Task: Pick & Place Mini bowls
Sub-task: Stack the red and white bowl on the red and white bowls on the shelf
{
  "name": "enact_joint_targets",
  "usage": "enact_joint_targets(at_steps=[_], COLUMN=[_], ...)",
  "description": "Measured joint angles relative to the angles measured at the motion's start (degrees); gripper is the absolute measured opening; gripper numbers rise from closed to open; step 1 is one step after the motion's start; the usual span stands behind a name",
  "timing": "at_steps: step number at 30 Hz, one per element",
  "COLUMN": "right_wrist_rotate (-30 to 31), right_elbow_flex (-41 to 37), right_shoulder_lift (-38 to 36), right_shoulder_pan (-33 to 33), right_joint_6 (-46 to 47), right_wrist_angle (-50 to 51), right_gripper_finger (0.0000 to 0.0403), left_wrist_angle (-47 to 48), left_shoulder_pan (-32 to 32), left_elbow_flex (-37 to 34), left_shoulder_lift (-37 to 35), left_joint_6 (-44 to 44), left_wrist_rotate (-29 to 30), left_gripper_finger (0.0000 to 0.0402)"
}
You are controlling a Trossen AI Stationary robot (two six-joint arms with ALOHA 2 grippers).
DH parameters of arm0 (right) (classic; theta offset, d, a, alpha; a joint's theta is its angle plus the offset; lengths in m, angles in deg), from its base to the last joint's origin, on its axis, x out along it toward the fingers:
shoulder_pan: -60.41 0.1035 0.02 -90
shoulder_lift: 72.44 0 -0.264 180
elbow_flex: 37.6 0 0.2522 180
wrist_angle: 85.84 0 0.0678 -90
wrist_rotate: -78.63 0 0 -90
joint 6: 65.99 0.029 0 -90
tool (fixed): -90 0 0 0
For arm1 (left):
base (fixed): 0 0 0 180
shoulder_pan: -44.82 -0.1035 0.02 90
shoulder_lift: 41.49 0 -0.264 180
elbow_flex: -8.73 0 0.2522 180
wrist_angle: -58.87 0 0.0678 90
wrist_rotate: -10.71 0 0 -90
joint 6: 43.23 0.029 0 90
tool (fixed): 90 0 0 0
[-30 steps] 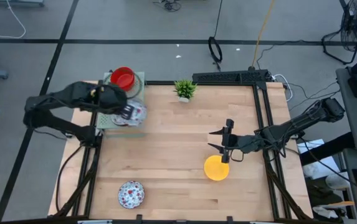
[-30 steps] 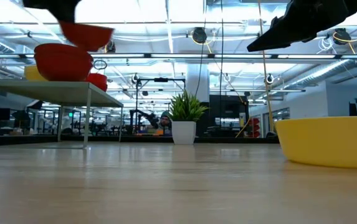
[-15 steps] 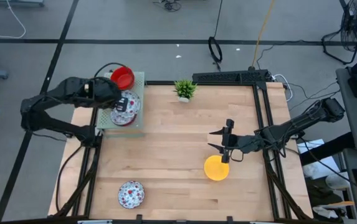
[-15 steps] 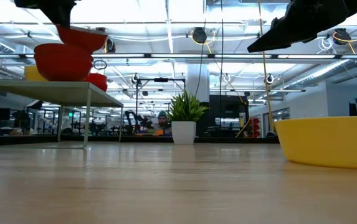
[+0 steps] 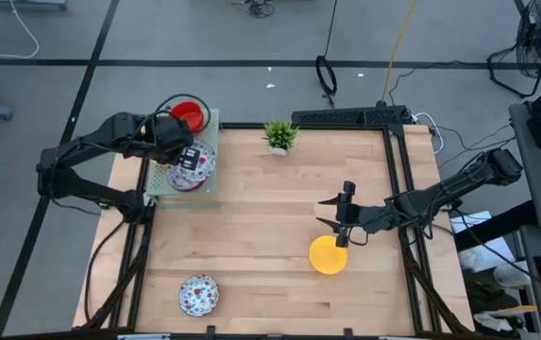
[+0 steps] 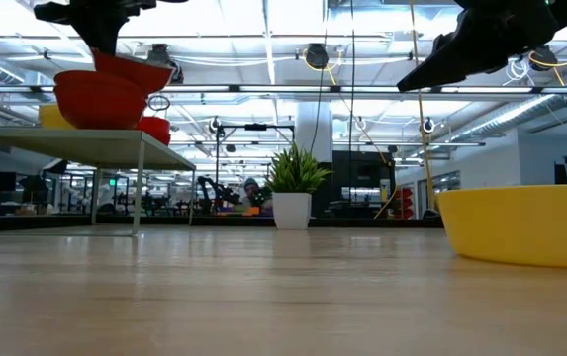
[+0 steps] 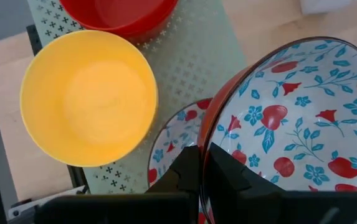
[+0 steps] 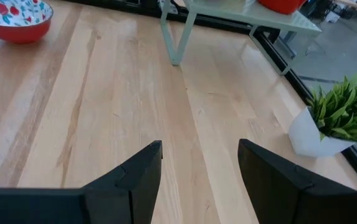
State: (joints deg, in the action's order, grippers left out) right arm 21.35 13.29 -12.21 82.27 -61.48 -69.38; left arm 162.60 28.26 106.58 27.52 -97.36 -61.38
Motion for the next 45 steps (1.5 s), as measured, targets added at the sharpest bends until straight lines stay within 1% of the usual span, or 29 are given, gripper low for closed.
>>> enact_joint_targets(at_steps=[5, 10, 13, 27, 30, 33, 36, 40, 45], right_wrist_rotate=[-0.01, -0.01, -0.01, -0.01, 0.01, -0.01, -0.01, 0.00, 0.00], right_elbow_flex=[0.00, 0.00, 0.00, 0.00, 0.00, 0.00, 0.00, -0.02, -0.02], right_shoulder_lift=[0.00, 0.02, 0.02, 0.02, 0.02, 0.02, 0.02, 0.02, 0.02], right_shoulder_pan=[-0.01, 0.01, -0.01, -0.01, 0.01, 0.00, -0.01, 0.00, -0.01], right_joint_6=[0.85, 1.78, 2.33, 2.59, 3.80, 3.84, 3.85, 3.84, 3.84], right_wrist_angle=[1.33, 2.41, 2.41, 2.36, 2.36, 2.75, 3.28, 3.45, 3.45], right_gripper_finger=[0.0199, 0.0199, 0.0199, 0.0199, 0.0199, 0.0199, 0.0199, 0.0199, 0.0199], left_wrist_angle=[0.01, 0.03, 0.03, 0.03, 0.04, -0.02, 0.00, -0.14, -0.07], left_shoulder_pan=[-0.82, -2.04, -2.33, -6.01, -6.47, -6.44, -6.07, -6.12, -6.84], left_elbow_flex=[0.00, 0.00, 0.00, -0.02, -0.04, -1.37, -4.55, -7.75, -7.66], left_shoulder_lift=[-0.07, -0.13, -0.13, -0.13, -0.13, -0.17, -0.17, -0.43, -1.05], left_joint_6=[0.56, 2.64, 3.55, 4.52, 3.72, 2.08, 0.86, 1.48, 1.99], left_wrist_rotate=[-0.22, -3.12, -3.90, -3.41, -4.22, -6.34, -8.08, -7.90, -7.60], left_gripper_finger=[0.0010, 0.0011, 0.0012, 0.0011, 0.0012, 0.0013, 0.0014, 0.0015, 0.0016])
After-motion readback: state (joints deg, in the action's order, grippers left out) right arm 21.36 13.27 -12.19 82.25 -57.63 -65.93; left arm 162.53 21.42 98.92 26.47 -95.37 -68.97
